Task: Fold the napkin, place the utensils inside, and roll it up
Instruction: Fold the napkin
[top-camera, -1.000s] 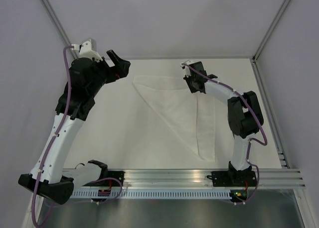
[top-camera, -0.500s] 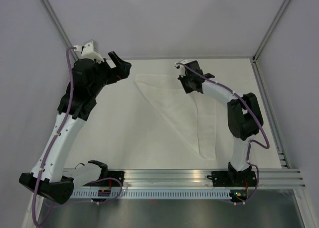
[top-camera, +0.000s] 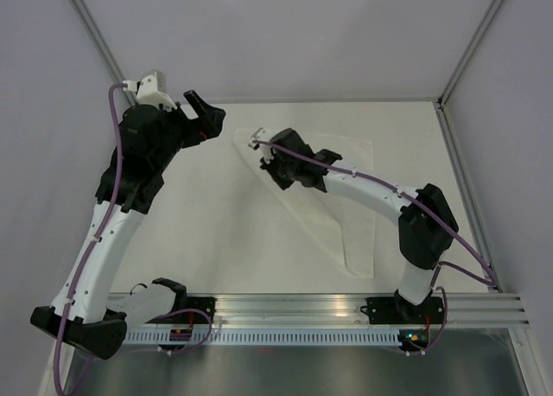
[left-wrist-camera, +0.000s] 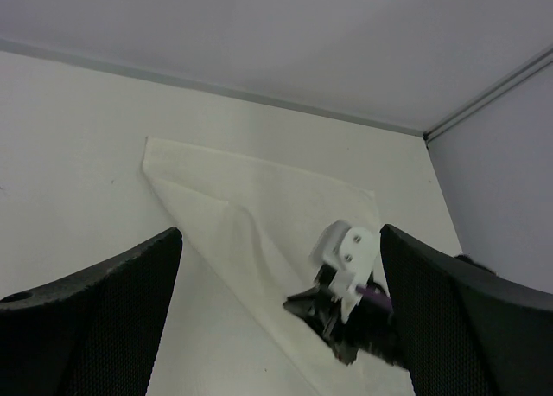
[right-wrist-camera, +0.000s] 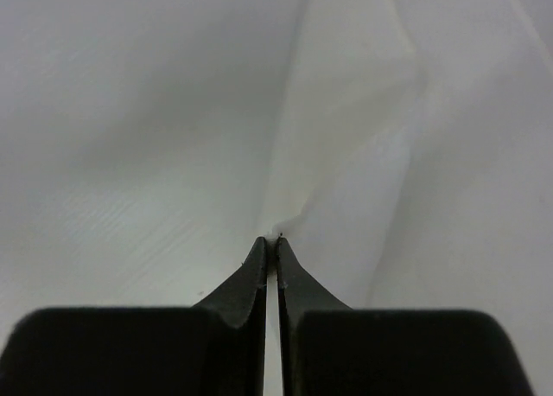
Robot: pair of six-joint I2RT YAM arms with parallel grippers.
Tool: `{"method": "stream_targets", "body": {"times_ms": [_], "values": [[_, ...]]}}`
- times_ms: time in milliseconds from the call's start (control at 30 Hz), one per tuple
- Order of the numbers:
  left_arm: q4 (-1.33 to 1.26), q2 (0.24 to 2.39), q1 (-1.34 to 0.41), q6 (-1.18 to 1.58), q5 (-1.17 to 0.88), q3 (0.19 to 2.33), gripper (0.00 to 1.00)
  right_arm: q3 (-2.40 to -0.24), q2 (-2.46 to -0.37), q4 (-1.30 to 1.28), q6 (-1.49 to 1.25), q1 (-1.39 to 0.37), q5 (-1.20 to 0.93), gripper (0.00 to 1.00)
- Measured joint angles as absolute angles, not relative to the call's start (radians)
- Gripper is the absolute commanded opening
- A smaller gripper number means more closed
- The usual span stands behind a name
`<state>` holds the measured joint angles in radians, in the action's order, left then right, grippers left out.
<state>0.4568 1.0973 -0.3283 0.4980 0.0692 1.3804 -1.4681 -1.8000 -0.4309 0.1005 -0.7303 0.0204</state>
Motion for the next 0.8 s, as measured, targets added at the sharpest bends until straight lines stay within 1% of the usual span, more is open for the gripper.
{"method": "stream_targets", "body": {"times_ms": [167,267,567,800], "values": [[0.464,1.068,-0.328,0.498,0.076,1.38,1.0,-1.47,-1.811,-0.442,0.101,-0.965,0.023,0.0],[0.471,1.052,-0.328,0.498,0.079,1.38,1.0,-1.488,-1.856,-0.454,0.101,-1.072,0.023,0.0],[0.497,1.029,-0.328,0.497,0.112,1.382,1.0,-1.577,-1.995,-0.503,0.105,-1.24,0.019,0.01],[0.511,1.029,-0.321,0.496,0.126,1.382,1.0,-1.677,-2.047,-0.509,0.104,-1.31,0.004,0.0]]}}
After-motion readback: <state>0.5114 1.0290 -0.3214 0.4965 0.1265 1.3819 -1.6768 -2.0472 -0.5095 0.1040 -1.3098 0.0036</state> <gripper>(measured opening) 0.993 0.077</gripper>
